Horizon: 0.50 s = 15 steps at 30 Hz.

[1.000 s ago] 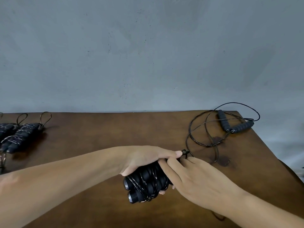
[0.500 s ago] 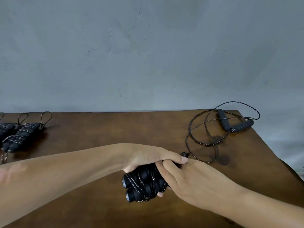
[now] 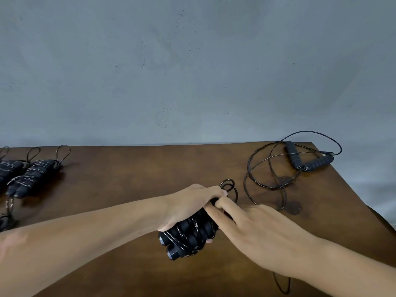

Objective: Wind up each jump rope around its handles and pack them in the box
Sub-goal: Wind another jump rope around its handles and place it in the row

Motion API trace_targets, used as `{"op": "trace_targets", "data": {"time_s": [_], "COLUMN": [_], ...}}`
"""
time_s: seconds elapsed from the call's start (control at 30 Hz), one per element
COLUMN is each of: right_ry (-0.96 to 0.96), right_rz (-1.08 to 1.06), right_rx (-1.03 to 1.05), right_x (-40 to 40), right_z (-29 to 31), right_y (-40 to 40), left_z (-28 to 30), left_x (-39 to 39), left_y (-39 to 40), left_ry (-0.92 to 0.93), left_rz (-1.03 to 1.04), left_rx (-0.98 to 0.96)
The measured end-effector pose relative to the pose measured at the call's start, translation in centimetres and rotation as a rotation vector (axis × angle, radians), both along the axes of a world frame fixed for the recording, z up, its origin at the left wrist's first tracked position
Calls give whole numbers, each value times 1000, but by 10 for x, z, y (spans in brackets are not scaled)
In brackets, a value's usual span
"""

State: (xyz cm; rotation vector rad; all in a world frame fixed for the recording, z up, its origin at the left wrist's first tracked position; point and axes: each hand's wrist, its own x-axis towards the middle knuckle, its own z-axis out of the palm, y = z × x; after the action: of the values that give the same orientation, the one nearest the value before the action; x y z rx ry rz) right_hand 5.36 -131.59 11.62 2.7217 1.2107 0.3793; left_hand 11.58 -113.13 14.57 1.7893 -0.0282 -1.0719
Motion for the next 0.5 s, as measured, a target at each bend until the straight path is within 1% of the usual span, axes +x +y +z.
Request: {"op": "trace_targets", "data": {"time_s": [0.1,0.2,0.33,0.43,0.5], "right_ry": [39,74,102,232,360], "right_rz": [-76,-184,-231,-320,-325], "right_rx": [113,312,449,503,551], "right_x": [-1,-7,-12,-18,-17], "right_z": [8,3,10,20,21], "right_y": [-2,-3,-11,-18,-26], "left_z": [8,13,14,13,13], "left_x": [0,3,10,12,12], "left_y": [-1,1,7,11,14], "left_ry": [15,35,-33,-88,-122], "left_rz": [42,105,121,108,87], "left_rx": [-9,-23,-83,-124,-139]}}
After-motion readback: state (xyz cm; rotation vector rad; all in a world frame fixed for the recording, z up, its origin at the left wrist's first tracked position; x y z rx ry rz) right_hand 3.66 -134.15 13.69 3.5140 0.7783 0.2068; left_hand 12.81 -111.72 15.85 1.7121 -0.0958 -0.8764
